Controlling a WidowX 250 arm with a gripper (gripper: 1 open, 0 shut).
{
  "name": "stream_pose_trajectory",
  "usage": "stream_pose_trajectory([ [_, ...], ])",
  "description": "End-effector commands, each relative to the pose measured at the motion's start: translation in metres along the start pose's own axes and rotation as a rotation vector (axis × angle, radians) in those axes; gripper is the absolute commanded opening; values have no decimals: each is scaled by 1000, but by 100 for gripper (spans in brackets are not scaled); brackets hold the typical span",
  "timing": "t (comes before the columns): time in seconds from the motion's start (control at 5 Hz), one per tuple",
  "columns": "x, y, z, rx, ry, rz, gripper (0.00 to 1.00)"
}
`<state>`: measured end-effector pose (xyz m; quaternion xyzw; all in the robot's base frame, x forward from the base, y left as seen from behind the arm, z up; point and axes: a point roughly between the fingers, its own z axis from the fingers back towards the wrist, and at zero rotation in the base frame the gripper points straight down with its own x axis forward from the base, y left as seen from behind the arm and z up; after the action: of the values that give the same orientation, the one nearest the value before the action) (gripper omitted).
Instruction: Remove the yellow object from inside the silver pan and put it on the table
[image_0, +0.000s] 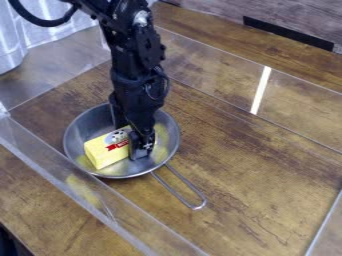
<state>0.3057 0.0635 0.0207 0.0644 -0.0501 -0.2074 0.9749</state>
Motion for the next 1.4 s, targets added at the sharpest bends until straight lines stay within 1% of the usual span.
stream_pose_trajectory([
  [0.0,-2,0,-1,3,-3,1,100],
  [0.6,-16,9,-6,-13,17,89,100],
  [1.2,-33,19,-9,-19,37,171,100],
])
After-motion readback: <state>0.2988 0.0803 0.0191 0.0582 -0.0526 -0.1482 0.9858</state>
